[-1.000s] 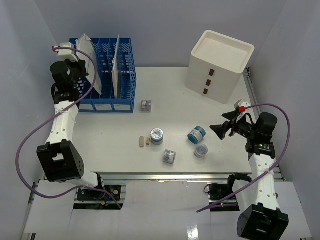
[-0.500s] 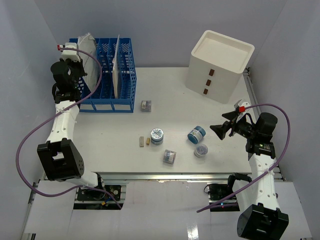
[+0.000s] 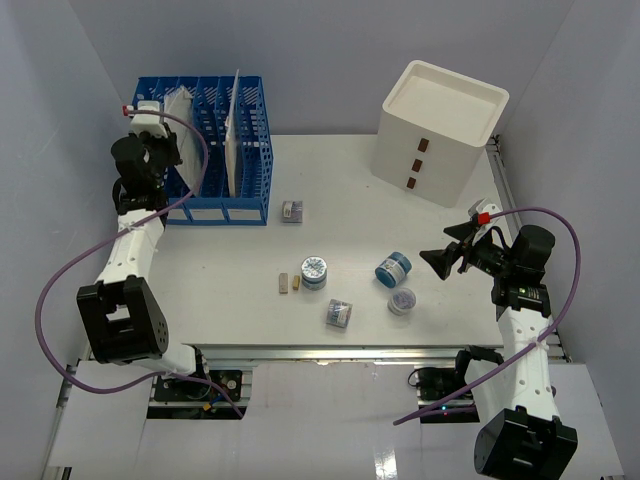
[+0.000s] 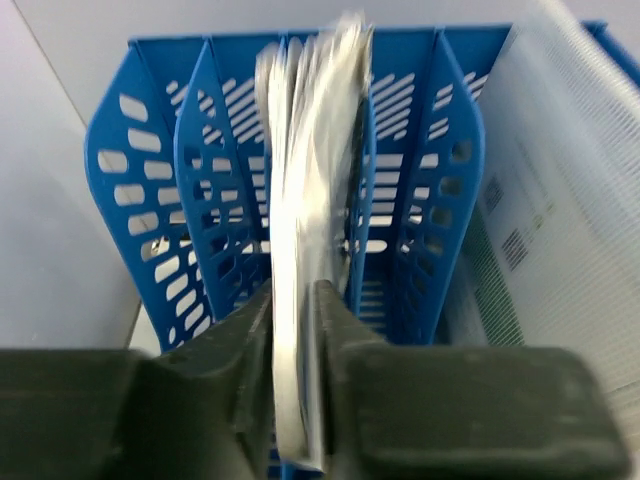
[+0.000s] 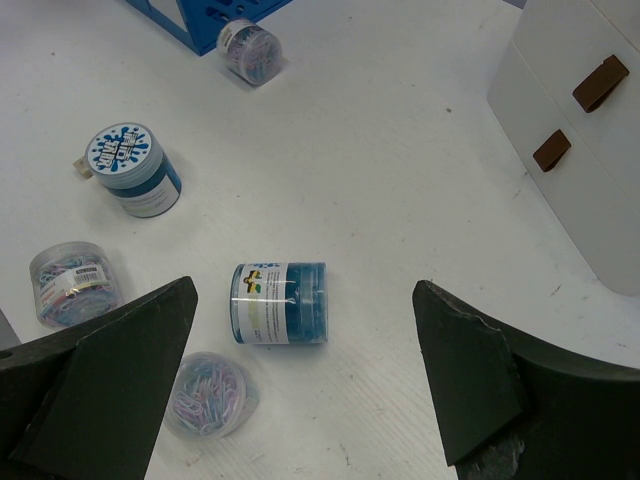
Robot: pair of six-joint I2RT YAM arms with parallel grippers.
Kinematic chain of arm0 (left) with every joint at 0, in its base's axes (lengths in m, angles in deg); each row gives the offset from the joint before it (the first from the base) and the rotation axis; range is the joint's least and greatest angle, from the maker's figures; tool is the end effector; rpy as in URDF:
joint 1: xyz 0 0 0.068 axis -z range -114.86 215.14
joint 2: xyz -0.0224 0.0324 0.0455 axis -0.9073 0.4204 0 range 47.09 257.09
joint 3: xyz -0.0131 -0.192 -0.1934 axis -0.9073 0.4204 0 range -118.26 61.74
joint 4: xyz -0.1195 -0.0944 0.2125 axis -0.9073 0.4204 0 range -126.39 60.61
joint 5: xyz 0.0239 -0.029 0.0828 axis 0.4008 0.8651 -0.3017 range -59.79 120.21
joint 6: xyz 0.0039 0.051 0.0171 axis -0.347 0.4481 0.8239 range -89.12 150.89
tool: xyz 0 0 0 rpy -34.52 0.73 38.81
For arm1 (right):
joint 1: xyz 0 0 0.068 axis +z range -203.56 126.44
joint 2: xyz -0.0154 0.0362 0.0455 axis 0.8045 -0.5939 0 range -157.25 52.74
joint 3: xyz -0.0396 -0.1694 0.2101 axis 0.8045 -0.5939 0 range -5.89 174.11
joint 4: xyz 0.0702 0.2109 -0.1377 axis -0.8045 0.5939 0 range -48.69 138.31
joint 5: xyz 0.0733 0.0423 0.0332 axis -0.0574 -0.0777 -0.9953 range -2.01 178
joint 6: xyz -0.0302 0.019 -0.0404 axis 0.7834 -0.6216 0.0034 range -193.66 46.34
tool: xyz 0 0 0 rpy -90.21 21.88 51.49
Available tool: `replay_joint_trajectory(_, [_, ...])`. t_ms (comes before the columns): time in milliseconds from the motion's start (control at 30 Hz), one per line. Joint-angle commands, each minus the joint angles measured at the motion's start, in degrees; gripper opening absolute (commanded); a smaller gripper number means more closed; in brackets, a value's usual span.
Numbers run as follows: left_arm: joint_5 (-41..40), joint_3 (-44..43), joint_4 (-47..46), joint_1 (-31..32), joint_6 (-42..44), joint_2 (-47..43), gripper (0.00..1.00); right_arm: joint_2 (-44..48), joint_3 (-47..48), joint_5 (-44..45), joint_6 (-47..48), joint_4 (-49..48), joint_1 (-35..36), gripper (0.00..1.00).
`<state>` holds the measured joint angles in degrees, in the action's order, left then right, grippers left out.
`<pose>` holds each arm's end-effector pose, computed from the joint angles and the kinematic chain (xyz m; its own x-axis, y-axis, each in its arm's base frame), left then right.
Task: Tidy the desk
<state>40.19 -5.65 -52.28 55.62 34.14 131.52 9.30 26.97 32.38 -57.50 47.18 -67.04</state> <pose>0.3513 0.0526 0.3596 -0.0194 0.0536 -0.9984 0.0090 0.9985 0.0535 0.1726 -0.0111 0.2824 -0.0870 -0.1408 -0.9862 -0.6895 0.7230 -0.0424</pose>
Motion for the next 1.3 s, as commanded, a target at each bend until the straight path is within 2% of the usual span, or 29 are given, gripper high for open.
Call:
replay_joint_trajectory(0, [-1.01,0.0,-2.43,0.11,-5.15,-3.57,0.58,0.55,-0.17,-0.81,0.72,-1.91,-0.07,0.95])
replay_joint_trajectory(100, [-2.38,-2.16,-0.98,0.11,-7.1,-4.69,0.87,0.64,-0.11,-0.84,0.71,-1.83,-0.06,0.95])
replay_joint_trajectory(133, [-2.02,-2.88,-0.26,0.11,-8.13,-5.16,0.89,0.64,-0.15,-0.9,0.71,-1.83,-0.06,0.95])
replay_joint_trajectory(267, [3.88,-6.19,1.84,0.04,-12.38,-7.24,0.91,0.55,-0.08,-1.07,0.64,-1.9,-0.13,0.95])
replay_joint_trajectory(433, [20.88,-10.03,2.19,1.72,-28.68,-8.86,0.91,-0.04,0.01,-1.85,0.46,-1.83,-0.06,0.95])
replay_joint_trajectory(500, [23.6,-10.71,2.01,5.8,-32.03,-7.7,0.91,-0.47,0.1,-2.05,0.36,-1.91,-0.06,0.95])
replay_joint_trajectory(600, [21.99,-12.76,2.52,16.73,-32.04,-4.31,0.9,-1.06,0.02,-1.69,0.21,-1.91,-0.06,0.95])
replay_joint_trajectory(767, [17.52,-19.78,2.89,32.09,-31.2,6.82,0.87,-1.82,0.18,0.34,-0.1,-1.9,-0.15,0.96])
replay_joint_trajectory(933, [12.16,-29.12,3.56,43.67,-25.93,21.96,0.84,-2.25,0.27,0.88,-0.34,-1.65,-0.32,0.97])
replay_joint_trajectory(967, [11.55,-31.1,3.58,44.86,-25.16,22.44,0.84,-2.34,0.27,0.93,-0.49,-1.72,-0.32,0.97])
replay_joint_trajectory(1033, [9.94,-38.49,3.77,47.25,-22.87,30.04,0.83,-2.7,0.28,0.79,-0.8,-1.66,-0.32,0.97])
replay_joint_trajectory(1200, [6.33,-54.54,4.93,49.46,-16.64,44.4,0.83,-2.61,0.36,2.32,-1.53,-1.76,-0.24,0.97])
replay_joint_trajectory(1267, [5.84,-60.3,4.39,49.84,-16.68,49.72,0.83,-2.55,0.3,2.98,-1.96,-1.98,-0.24,0.97])
